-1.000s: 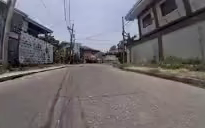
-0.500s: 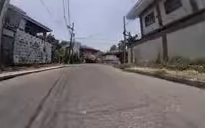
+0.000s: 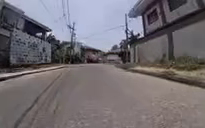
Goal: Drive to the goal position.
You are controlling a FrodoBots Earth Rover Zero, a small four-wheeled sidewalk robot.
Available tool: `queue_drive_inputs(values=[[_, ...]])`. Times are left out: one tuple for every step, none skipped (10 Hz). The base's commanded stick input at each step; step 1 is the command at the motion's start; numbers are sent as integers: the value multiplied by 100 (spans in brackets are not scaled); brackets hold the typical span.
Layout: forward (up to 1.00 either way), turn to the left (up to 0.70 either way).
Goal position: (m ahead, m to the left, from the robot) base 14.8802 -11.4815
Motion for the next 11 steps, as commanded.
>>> queue_drive_inputs(values=[[100, 0], [100, 0], [100, 0], [100, 0], [100, 0], [100, 0], [100, 0], [100, 0], [100, 0], [100, 0], [100, 0]])
